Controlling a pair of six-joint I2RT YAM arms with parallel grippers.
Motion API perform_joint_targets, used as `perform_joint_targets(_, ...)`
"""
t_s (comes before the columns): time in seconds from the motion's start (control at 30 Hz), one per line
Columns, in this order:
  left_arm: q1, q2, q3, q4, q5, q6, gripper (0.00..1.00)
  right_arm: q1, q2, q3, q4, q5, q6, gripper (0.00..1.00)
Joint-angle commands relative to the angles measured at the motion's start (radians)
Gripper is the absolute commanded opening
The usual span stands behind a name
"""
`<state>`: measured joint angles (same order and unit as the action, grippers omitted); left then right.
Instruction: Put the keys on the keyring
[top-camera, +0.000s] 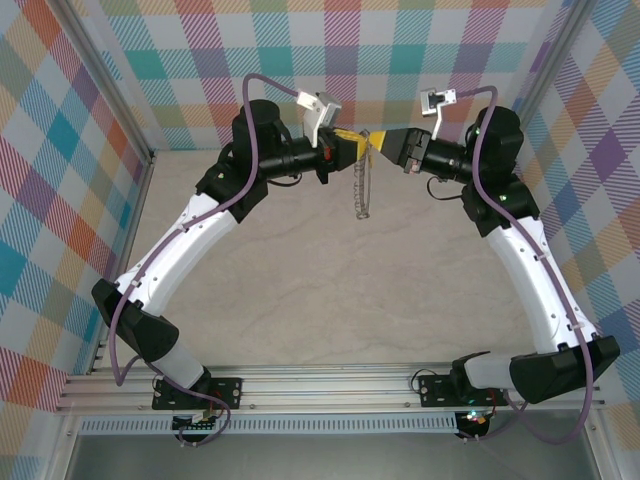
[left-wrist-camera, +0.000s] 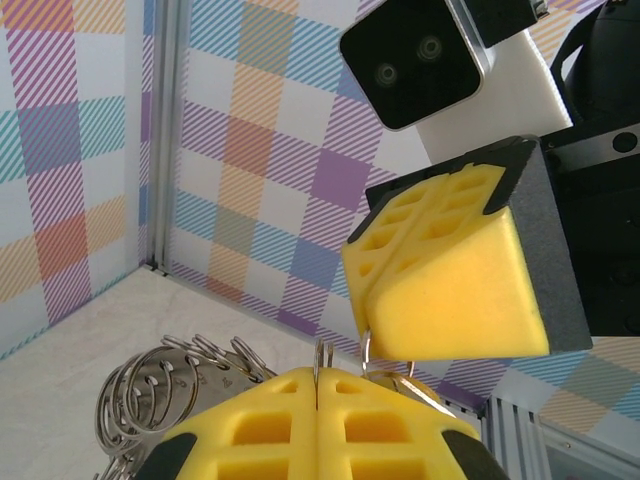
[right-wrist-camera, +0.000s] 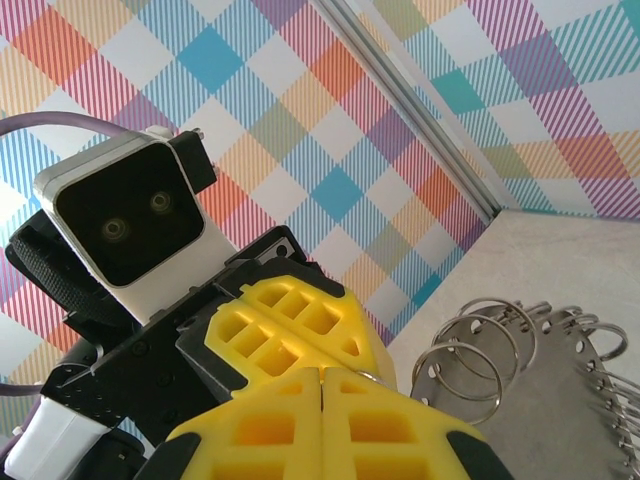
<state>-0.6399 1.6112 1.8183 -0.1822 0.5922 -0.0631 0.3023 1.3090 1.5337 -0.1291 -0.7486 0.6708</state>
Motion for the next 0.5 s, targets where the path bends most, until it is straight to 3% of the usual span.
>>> perform_joint_targets(0.0,-0.018,0.003,0.043,0.05,0.028,-0.013,0.0,0.009,0.012,0.037,0.012,0.009,-0.026,0.0)
perform_joint_targets(0.47,-0.021,-0.025,0.03,0.075,0.036,-0.023,0.0,-0.012,-0.008,-0.049,-0.06,0.111,-0.066,0.0)
